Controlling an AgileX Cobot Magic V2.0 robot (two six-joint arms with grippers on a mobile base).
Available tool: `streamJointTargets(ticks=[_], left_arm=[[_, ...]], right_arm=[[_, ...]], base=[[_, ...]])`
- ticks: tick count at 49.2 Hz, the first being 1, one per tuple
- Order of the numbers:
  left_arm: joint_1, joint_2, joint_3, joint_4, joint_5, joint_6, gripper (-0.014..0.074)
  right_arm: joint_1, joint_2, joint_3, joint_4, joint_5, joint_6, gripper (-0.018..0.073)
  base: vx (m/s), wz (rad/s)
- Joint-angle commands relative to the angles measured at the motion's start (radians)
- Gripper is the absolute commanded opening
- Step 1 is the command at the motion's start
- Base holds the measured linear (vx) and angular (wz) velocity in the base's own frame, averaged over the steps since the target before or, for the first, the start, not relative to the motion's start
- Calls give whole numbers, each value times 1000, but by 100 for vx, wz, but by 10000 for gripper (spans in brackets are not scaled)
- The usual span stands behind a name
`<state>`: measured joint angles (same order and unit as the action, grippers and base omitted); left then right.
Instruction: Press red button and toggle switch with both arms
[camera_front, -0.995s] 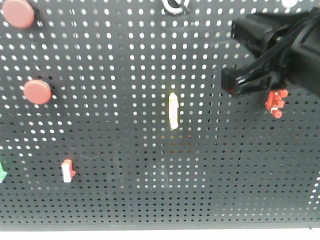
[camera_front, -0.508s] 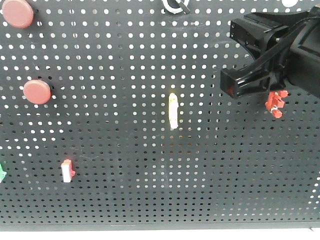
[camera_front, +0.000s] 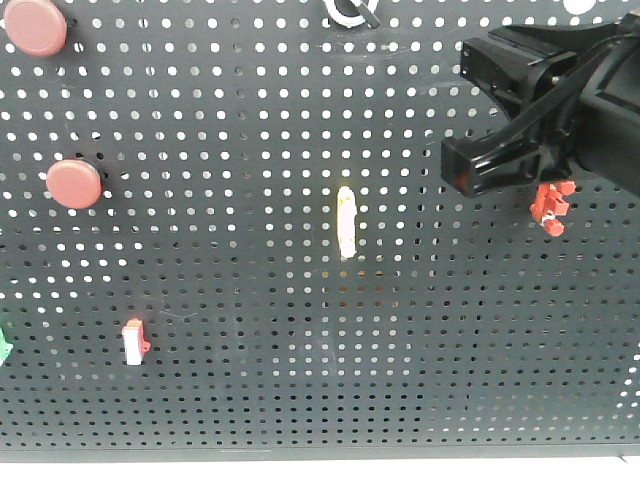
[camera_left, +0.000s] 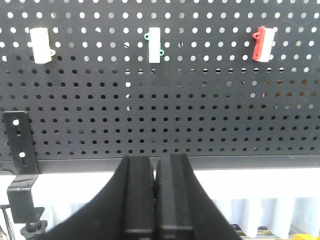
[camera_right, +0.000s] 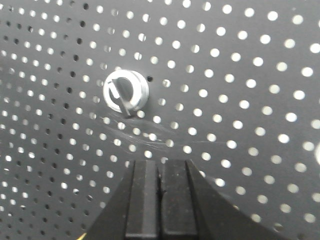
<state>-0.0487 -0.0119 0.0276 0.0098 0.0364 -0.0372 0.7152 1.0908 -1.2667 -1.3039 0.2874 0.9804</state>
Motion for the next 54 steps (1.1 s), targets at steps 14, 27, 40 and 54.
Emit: streamJointTargets(ticks=[14,27,40,54], left_arm=[[-1,-2,28,-10,-78,-8,2],[-1,-2,28,-10,-78,-8,2],[-1,-2,28,-10,-78,-8,2],[-1,-6,28,-10,-75,-7,2]], right_arm=[[-118,-259,200,391,49,-273,0],[-553,-657,711,981,-91,-716,0],[-691,-959,1077,1263,-287,-1013,0],[-697,-1108,1306,1277,-392,-1004,0]], base=[[0,0],[0,0],[0,0],[0,0]])
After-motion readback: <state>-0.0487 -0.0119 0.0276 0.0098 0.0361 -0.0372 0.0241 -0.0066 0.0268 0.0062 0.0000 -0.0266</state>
